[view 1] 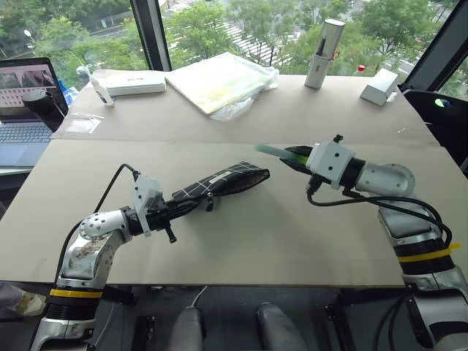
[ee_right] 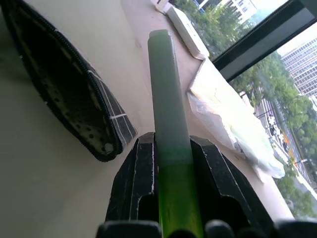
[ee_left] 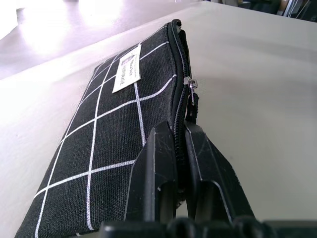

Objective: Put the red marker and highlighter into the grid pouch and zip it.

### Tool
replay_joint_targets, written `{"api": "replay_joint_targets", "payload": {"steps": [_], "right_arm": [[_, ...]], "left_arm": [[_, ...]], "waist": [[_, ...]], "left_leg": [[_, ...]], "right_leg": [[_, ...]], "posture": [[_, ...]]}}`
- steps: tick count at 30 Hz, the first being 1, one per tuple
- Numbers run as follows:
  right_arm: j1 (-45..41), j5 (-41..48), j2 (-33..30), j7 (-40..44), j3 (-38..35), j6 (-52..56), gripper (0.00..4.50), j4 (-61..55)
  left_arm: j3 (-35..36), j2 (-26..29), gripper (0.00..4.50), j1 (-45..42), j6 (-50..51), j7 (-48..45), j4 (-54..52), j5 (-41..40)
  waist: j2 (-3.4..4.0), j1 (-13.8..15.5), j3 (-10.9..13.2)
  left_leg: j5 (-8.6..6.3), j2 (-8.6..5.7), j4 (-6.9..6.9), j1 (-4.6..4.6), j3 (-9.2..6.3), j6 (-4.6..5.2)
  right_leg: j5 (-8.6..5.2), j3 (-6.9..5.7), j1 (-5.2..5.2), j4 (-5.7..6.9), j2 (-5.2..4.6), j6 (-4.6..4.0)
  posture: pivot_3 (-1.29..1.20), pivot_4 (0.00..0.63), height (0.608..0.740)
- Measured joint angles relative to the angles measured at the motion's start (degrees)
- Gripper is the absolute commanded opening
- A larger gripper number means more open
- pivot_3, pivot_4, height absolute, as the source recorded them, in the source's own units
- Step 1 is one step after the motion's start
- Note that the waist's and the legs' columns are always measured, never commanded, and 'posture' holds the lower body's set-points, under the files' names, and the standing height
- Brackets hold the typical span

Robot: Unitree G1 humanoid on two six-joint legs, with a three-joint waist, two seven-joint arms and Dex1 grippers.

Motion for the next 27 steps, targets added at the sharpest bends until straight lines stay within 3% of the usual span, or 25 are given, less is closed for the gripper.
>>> {"api": "replay_joint_targets", "payload": {"steps": [11,27], "right_arm": [[0.66,-6.43,-0.4,-0.88,2.08,-17.33,0.57,6.19],[-0.26,-15.53,0.16,-4.04,4.91,-23.46,0.57,12.78]], "left_arm": [[-0.02,0.0,0.0,-1.04,0.99,-0.66,0.11,-0.04],[-0.55,-0.03,0.0,-2.11,1.94,-1.73,0.66,-0.03]], "waist": [[0.0,0.41,0.0],[0.0,0.54,0.0]], "left_leg": [[0.0,-0.01,0.03,0.01,-0.01,0.0],[0.0,-0.02,0.05,0.17,-0.01,0.0]], "right_leg": [[0.01,-0.01,0.05,0.01,-0.01,-0.01],[0.01,0.0,0.18,0.07,-0.01,-0.02]], "posture": [[0.0,0.15,0.74],[0.0,0.15,0.74]]}}
